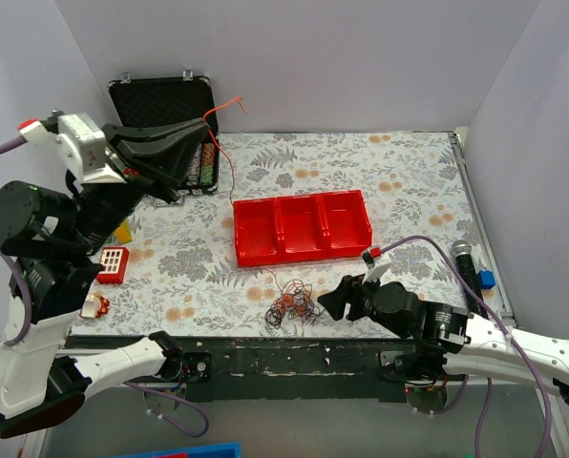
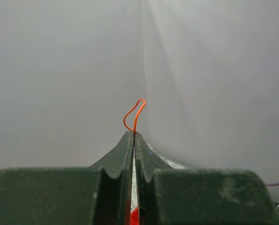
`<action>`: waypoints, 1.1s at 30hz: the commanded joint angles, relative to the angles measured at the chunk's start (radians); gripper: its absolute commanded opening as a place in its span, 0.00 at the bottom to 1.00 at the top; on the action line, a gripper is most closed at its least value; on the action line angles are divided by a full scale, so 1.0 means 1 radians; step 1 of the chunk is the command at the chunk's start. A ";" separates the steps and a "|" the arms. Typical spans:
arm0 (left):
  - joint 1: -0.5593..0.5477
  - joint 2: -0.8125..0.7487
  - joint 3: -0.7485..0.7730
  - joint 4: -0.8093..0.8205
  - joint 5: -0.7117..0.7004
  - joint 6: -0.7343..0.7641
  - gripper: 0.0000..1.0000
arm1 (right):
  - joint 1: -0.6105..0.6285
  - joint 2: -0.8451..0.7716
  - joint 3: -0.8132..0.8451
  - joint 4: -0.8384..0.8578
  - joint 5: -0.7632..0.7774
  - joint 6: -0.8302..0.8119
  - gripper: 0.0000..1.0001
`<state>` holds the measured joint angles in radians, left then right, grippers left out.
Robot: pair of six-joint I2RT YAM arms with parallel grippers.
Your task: Untangle the cables
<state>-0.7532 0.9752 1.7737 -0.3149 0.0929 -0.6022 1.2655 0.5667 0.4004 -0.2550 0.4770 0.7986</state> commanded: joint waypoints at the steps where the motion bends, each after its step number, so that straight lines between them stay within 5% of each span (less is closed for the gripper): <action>1: 0.011 -0.010 -0.054 -0.024 0.054 -0.033 0.00 | 0.005 0.015 0.003 0.187 -0.049 -0.099 0.68; 23: 0.040 -0.047 -0.053 -0.041 0.056 -0.024 0.00 | -0.012 0.568 0.121 0.494 0.038 -0.222 0.64; 33: 0.051 -0.036 0.036 -0.021 0.016 0.031 0.00 | -0.014 0.691 0.150 0.281 0.094 -0.093 0.33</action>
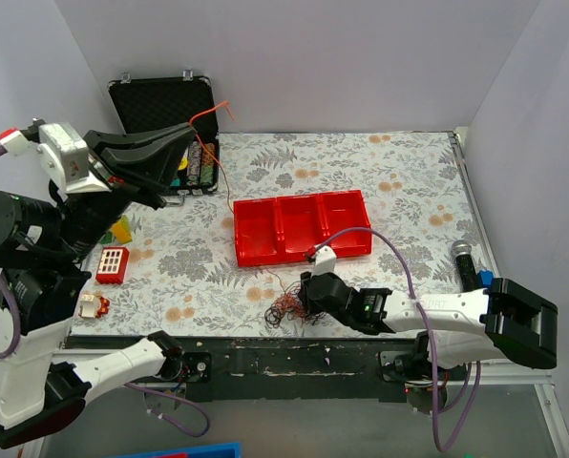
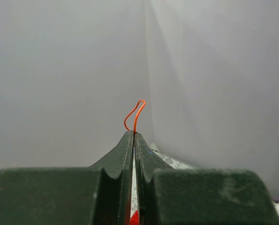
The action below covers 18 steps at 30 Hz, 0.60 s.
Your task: Untangle the cables
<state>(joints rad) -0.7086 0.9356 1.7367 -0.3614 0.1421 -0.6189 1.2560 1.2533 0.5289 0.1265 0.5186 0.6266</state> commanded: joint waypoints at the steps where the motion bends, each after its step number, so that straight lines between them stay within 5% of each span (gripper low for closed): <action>1: 0.008 0.005 0.081 0.059 -0.061 0.063 0.00 | -0.003 -0.003 0.010 -0.125 0.057 0.093 0.31; 10: 0.006 0.063 0.176 0.493 -0.292 0.372 0.00 | -0.003 -0.146 -0.098 -0.349 0.074 0.261 0.29; 18: 0.006 0.103 0.241 0.659 -0.286 0.498 0.00 | 0.002 -0.180 -0.132 -0.468 0.061 0.381 0.28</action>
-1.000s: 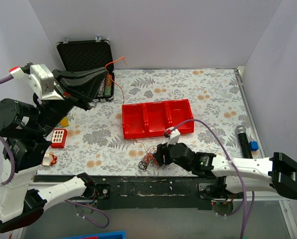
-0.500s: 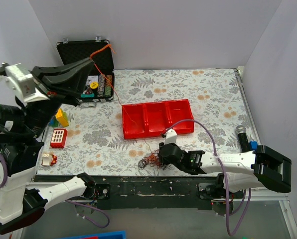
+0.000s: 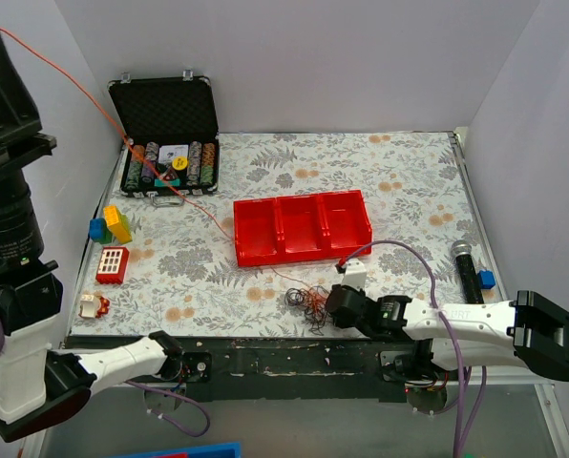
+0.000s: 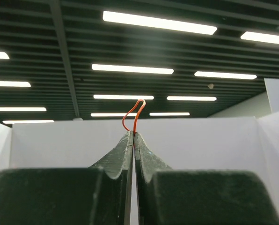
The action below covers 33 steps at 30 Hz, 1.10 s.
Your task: Untangle the cables
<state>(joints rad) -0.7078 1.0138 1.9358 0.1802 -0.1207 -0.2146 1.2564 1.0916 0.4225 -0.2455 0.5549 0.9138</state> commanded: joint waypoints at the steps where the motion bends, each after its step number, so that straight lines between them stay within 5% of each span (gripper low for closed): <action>1: 0.005 0.028 0.049 0.136 -0.022 0.113 0.00 | 0.005 -0.021 -0.031 -0.104 0.022 0.103 0.28; 7: 0.005 0.098 0.095 0.341 -0.050 0.300 0.00 | 0.024 -0.022 -0.054 -0.144 0.020 0.175 0.29; 11: 0.005 0.134 0.173 0.217 -0.062 0.247 0.00 | 0.031 -0.042 -0.048 -0.149 0.031 0.174 0.31; 20: 0.007 0.031 -0.055 0.070 0.033 0.138 0.00 | 0.038 -0.127 0.025 -0.144 0.069 0.083 0.43; 26: 0.007 -0.014 -0.168 0.073 0.095 0.129 0.00 | 0.041 -0.193 0.061 -0.140 0.086 0.030 0.66; 33: 0.005 -0.006 -0.224 0.084 0.118 0.121 0.00 | 0.041 -0.291 0.067 -0.095 0.079 -0.030 0.67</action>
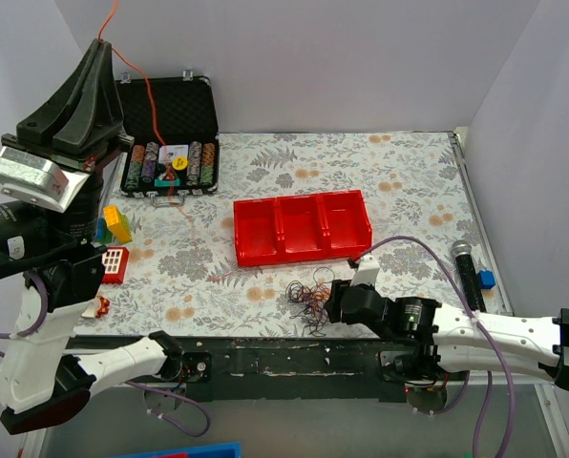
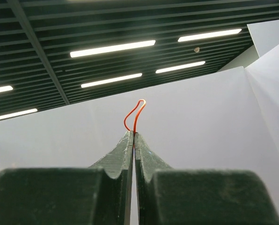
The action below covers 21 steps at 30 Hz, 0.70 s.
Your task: Untangle the cables
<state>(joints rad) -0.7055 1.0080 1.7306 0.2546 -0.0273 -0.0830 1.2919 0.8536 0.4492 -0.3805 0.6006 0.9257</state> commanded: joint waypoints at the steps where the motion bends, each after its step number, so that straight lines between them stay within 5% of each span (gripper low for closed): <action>1: 0.004 0.001 -0.020 0.017 0.026 -0.011 0.00 | 0.006 -0.066 0.039 0.043 0.034 -0.045 0.67; 21: 0.005 0.153 -0.101 0.193 0.026 -0.012 0.00 | 0.006 -0.160 -0.018 0.046 0.050 -0.014 0.61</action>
<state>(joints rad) -0.7055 1.1435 1.6382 0.3904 -0.0063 -0.1032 1.2919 0.7143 0.4408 -0.3634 0.6197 0.8925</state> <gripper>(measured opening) 0.009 0.611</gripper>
